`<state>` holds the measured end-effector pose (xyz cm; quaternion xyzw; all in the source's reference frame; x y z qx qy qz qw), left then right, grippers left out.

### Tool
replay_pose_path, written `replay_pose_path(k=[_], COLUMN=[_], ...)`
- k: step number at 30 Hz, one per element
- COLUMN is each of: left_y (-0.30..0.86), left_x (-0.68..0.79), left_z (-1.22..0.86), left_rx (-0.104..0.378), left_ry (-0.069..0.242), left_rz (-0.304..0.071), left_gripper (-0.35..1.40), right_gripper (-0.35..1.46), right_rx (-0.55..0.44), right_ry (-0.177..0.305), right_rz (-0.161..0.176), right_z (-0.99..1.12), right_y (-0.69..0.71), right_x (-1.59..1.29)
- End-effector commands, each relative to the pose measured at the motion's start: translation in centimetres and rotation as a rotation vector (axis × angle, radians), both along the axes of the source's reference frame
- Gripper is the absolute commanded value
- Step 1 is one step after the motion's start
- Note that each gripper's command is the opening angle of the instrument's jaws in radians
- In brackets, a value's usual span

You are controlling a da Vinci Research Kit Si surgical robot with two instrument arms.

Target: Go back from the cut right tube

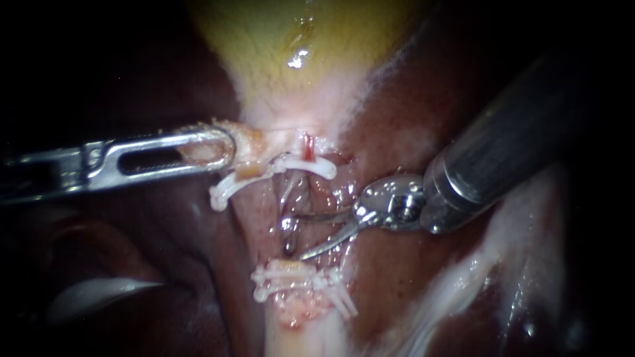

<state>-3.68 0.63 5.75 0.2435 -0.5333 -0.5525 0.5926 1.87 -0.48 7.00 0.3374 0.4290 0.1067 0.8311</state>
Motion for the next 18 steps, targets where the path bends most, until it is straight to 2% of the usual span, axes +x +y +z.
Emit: replay_pose_path(k=[1,6,9,14,18], left_y=[0.00,0.00,0.00,0.00,0.00], left_x=[0.00,0.00,0.00,0.01,0.01], left_z=[0.00,0.00,0.01,0.01,0.01], left_rx=[0.000,0.000,0.000,0.000,0.000], left_ry=[0.000,0.000,0.000,0.000,0.001], left_rz=[0.000,0.000,0.000,0.000,-0.002], left_gripper=[-0.35,-0.35,-0.35,-0.35,-0.35], right_gripper=[1.45,1.45,1.45,1.45,1.45], right_rx=[-0.006,-0.051,-0.124,-0.256,-0.344], right_ry=[-0.001,0.013,0.004,-0.016,-0.041], right_rz=[0.002,-0.005,0.020,0.040,0.049], right_z=[0.01,-0.02,-0.05,-0.11,-0.20], right_y=[0.00,-0.03,-0.06,-0.08,-0.04], right_x=[-0.01,-0.01,-0.01,-0.09,-0.25])
